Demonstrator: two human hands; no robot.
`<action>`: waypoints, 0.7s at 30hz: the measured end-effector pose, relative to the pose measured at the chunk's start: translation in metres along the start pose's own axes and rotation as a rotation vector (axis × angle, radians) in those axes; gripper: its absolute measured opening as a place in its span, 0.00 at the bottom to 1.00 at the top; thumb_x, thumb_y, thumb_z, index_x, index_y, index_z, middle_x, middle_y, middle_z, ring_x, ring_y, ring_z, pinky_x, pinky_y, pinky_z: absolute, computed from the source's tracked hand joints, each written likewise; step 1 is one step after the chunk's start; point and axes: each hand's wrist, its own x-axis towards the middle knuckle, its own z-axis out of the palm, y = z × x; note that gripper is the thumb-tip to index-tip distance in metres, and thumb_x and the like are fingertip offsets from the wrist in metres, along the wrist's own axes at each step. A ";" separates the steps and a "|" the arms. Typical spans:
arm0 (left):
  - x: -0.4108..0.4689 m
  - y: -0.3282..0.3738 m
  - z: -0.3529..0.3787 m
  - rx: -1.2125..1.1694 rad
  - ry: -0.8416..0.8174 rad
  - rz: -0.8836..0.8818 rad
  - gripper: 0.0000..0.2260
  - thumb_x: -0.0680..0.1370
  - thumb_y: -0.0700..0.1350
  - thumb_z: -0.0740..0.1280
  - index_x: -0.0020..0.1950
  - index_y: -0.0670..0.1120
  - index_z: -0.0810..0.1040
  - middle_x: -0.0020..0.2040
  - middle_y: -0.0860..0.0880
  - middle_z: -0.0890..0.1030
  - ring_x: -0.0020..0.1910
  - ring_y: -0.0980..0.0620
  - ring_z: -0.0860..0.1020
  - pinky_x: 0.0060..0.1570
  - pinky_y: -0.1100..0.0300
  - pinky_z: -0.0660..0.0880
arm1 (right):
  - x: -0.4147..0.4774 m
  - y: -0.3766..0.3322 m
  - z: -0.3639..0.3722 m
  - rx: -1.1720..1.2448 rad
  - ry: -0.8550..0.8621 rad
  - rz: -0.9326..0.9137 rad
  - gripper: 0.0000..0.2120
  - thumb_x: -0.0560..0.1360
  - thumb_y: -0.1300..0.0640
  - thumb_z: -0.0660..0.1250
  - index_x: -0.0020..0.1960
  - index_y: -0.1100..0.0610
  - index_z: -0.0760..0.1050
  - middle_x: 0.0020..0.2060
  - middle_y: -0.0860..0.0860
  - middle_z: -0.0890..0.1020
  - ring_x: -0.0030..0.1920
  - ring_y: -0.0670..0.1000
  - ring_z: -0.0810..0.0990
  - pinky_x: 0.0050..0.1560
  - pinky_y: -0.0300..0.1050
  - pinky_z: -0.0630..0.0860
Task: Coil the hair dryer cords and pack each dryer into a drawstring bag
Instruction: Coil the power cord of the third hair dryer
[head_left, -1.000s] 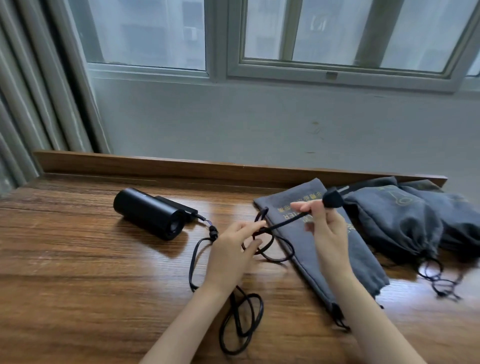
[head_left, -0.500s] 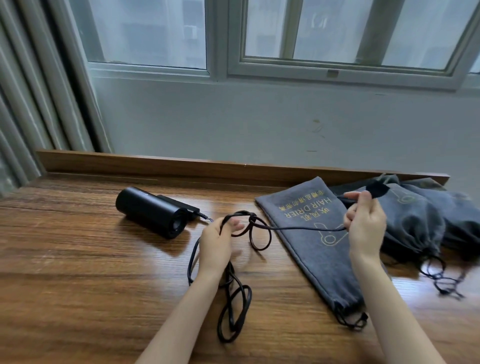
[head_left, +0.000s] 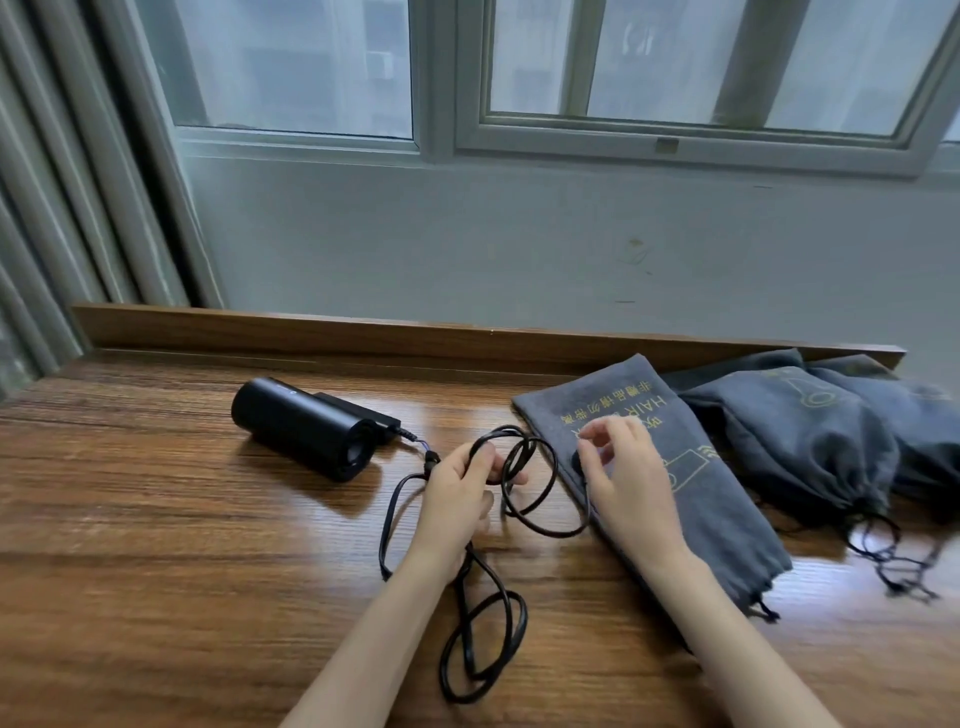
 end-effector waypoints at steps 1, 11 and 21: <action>0.000 -0.002 0.000 0.031 0.017 0.017 0.11 0.81 0.46 0.57 0.44 0.43 0.73 0.37 0.48 0.84 0.19 0.59 0.57 0.19 0.69 0.56 | -0.003 -0.011 -0.002 0.092 0.041 -0.080 0.03 0.76 0.55 0.63 0.45 0.53 0.73 0.39 0.45 0.75 0.38 0.42 0.74 0.40 0.36 0.71; 0.004 -0.004 -0.002 0.080 0.153 0.087 0.14 0.82 0.49 0.55 0.40 0.46 0.73 0.38 0.51 0.80 0.24 0.57 0.67 0.28 0.63 0.64 | -0.013 -0.032 0.005 0.295 -0.440 -0.118 0.02 0.75 0.56 0.67 0.45 0.51 0.77 0.30 0.45 0.78 0.33 0.42 0.75 0.40 0.40 0.72; 0.005 0.005 -0.008 -0.391 0.337 -0.091 0.13 0.81 0.47 0.57 0.39 0.44 0.70 0.32 0.51 0.72 0.17 0.61 0.59 0.14 0.70 0.53 | 0.006 -0.008 -0.037 0.943 -0.489 -0.166 0.09 0.71 0.46 0.69 0.47 0.49 0.82 0.36 0.47 0.81 0.39 0.43 0.78 0.44 0.34 0.75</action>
